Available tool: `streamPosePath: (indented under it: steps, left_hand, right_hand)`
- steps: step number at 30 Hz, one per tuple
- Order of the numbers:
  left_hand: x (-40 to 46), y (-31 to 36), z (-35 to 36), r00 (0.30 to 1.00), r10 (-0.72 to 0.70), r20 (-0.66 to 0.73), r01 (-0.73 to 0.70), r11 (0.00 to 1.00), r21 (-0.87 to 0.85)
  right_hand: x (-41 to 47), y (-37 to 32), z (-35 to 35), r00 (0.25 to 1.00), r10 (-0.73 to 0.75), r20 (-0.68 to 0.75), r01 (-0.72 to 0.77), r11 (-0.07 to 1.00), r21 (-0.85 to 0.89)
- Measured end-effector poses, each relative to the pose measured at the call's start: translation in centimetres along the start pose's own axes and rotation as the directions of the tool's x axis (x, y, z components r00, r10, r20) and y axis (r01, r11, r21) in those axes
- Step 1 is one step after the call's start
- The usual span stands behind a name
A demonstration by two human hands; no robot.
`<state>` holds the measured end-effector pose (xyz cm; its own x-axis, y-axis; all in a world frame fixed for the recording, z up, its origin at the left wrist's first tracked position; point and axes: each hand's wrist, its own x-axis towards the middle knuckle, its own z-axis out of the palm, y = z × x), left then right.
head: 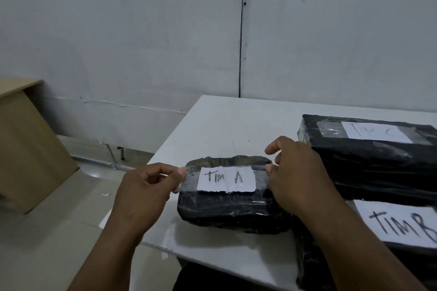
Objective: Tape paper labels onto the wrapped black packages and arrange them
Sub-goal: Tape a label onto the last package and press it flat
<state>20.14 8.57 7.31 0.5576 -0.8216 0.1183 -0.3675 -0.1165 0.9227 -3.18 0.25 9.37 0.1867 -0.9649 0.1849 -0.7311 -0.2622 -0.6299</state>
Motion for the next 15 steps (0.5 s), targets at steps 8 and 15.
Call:
streamPosePath:
  steps: [8,15]
  left_hand:
    - [-0.7,-0.6,0.7,0.997,-0.067,-0.044,0.061,0.99,-0.127]
    - [-0.5,-2.4,1.1,0.965,-0.26,-0.025,0.245,0.934,-0.262]
  right_hand:
    - [-0.1,0.4,0.5,0.999,-0.01,-0.042,0.009,1.0,-0.029]
    - [-0.3,0.6,1.0,0.994,-0.035,-0.101,0.028,0.997,-0.067]
